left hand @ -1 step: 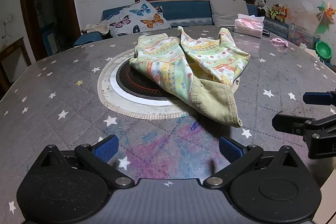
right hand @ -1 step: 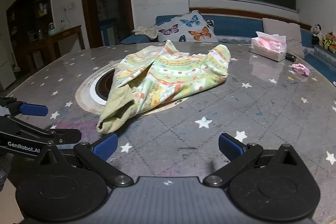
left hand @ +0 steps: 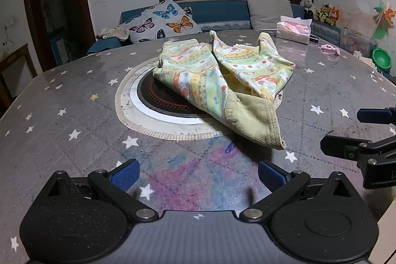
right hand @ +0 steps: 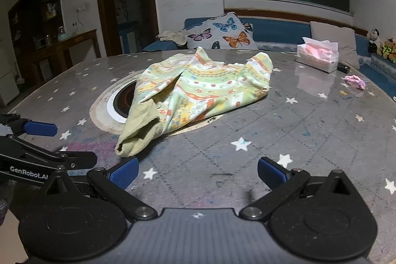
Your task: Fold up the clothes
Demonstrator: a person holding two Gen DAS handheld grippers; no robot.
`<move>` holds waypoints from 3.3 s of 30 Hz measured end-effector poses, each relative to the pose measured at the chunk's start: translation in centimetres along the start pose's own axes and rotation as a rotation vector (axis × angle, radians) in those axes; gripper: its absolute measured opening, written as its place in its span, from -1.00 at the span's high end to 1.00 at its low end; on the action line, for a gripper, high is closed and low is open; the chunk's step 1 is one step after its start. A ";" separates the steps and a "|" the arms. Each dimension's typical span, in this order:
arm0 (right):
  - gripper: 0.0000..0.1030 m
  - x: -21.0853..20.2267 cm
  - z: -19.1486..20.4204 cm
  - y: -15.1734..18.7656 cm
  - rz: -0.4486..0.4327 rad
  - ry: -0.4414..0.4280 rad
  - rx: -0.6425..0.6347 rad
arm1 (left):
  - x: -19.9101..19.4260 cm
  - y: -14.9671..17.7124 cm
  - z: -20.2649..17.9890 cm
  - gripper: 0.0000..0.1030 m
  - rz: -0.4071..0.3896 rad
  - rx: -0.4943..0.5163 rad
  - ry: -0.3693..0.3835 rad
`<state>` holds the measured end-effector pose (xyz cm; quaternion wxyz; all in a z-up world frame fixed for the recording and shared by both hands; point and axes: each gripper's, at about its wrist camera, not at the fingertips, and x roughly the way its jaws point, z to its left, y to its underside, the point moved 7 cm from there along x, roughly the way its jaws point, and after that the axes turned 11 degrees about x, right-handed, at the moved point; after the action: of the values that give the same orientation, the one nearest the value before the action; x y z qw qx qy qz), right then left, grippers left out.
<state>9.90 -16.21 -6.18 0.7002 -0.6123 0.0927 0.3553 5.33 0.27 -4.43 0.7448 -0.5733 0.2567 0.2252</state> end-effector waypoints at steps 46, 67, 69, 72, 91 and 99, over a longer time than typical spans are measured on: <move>-1.00 3.4 0.0 -1.8 0.055 0.025 -0.016 | 2.4 -1.6 2.1 -1.00 0.032 -0.017 -0.014; -0.87 8.1 -0.7 -9.7 0.058 -0.010 -0.012 | 4.6 -6.4 5.5 -0.99 -0.018 -0.015 -0.041; -0.84 9.3 -0.9 -10.9 0.069 -0.015 -0.001 | 4.9 -6.9 6.1 -0.99 -0.019 -0.023 -0.041; -0.71 11.4 -1.1 -12.8 0.078 -0.023 0.018 | 5.5 -7.6 7.1 -0.95 -0.020 -0.043 -0.040; 0.59 27.3 0.3 -18.5 0.173 -0.044 0.048 | 11.8 -11.5 10.9 -0.67 0.018 -0.078 -0.029; 0.95 23.7 -2.3 -18.5 0.113 -0.052 0.077 | 15.6 -17.0 10.0 -0.67 -0.021 -0.089 0.025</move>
<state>39.20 -9.22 -5.46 0.7040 -0.5694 0.1225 0.4064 29.27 6.54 0.23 0.7176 -0.6113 0.2496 0.2214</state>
